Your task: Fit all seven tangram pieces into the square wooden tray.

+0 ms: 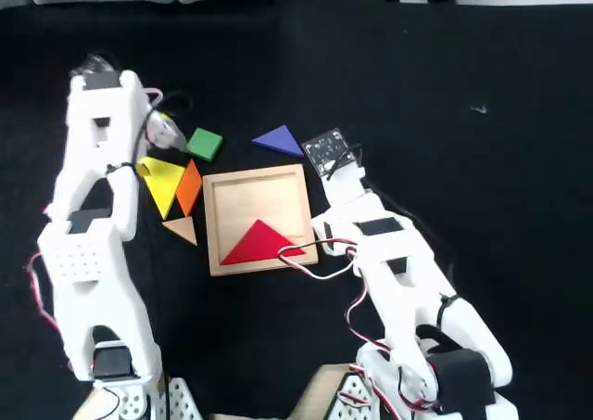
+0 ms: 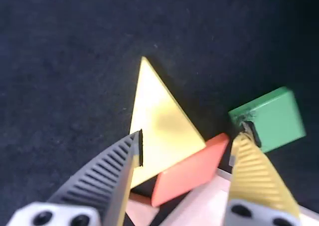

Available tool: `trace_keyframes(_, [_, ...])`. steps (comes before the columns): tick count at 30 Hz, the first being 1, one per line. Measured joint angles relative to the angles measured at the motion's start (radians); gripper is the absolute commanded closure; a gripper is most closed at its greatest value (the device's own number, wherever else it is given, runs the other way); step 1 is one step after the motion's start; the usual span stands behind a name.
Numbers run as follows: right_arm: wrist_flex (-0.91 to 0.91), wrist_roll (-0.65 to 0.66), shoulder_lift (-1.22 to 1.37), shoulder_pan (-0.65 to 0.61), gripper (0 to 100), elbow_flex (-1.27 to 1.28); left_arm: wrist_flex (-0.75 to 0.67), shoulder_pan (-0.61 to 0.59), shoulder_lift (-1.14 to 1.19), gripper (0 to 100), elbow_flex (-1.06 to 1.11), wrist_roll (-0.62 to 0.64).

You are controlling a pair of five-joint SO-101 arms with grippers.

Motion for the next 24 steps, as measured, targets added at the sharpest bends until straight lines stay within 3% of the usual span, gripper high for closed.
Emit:
trace_keyframes(18, [0.000, 0.000, 0.002, 0.002, 98.7, 0.000, 0.031, -0.015, 0.190, 71, -0.141, -0.032])
trace_keyframes(24, [0.000, 0.000, 0.002, 0.002, 98.7, 0.000, 0.037, -0.012, 0.192, 85, -0.161, -0.028])
